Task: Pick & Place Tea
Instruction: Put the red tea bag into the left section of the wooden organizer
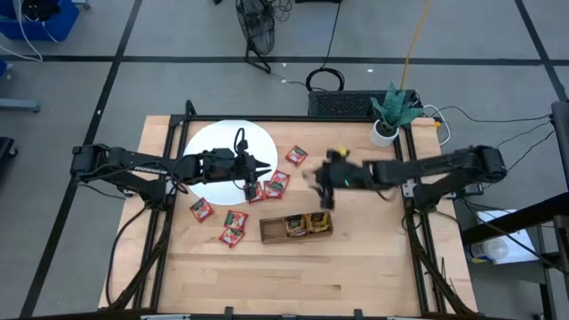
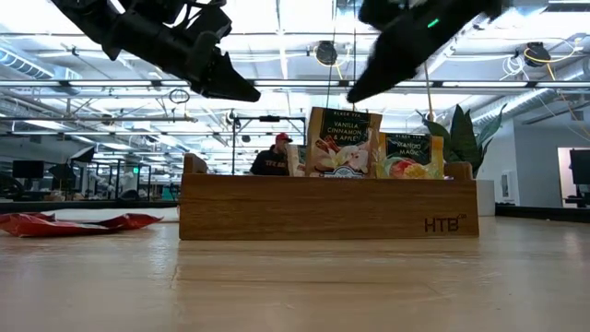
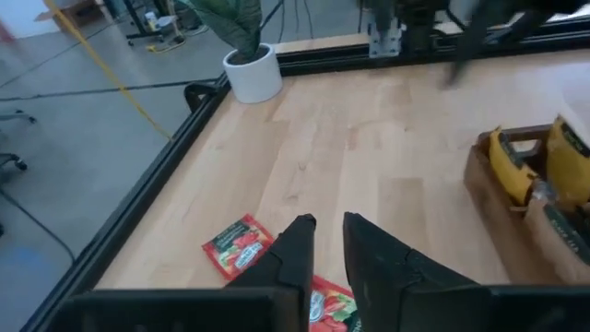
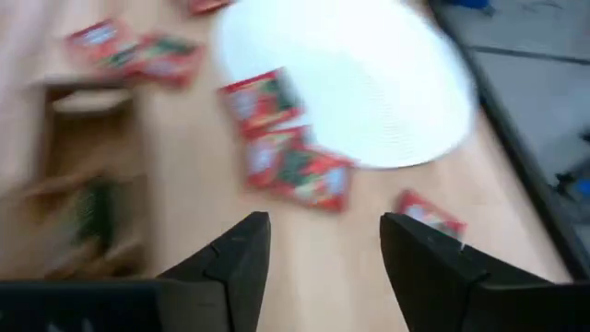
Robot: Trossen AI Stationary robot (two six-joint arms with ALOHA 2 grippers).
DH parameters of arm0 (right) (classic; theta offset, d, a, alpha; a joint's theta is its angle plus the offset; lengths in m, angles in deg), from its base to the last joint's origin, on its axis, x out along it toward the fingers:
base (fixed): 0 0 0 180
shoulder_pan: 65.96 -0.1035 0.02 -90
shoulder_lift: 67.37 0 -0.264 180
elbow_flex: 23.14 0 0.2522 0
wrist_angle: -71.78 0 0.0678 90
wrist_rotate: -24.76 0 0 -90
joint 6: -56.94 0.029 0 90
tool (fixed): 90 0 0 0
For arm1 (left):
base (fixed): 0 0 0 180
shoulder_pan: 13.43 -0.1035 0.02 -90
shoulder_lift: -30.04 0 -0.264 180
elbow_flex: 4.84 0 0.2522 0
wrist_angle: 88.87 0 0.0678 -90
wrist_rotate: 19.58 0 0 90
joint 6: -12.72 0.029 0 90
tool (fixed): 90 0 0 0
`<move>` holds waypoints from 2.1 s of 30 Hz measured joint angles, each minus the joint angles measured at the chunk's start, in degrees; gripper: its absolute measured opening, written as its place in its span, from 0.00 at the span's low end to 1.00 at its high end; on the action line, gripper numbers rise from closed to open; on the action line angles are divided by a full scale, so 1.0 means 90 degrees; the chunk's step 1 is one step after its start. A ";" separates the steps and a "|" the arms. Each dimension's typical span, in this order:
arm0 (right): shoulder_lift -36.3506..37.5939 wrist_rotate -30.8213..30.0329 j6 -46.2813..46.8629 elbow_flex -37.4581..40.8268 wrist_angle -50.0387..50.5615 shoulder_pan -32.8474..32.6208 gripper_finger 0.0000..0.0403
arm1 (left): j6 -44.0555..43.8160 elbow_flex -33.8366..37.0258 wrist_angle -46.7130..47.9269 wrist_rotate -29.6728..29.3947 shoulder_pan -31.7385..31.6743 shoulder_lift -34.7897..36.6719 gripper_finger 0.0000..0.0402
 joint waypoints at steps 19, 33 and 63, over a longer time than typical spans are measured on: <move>-0.4489 0.1136 -0.0527 -0.3306 0.1759 0.2186 0.49 | 0.0077 0.0002 0.0151 -0.0358 -0.0221 -0.0002 0.29; -0.4710 0.1139 -0.0395 -0.3364 0.1947 0.2497 0.39 | 0.0152 0.0002 0.0274 -0.0290 -0.0428 -0.0002 0.29; -0.4103 -0.4757 -0.4196 -0.3272 0.0692 -0.0065 0.00 | -0.0780 -0.0005 0.0045 0.1873 -0.0373 0.0314 0.29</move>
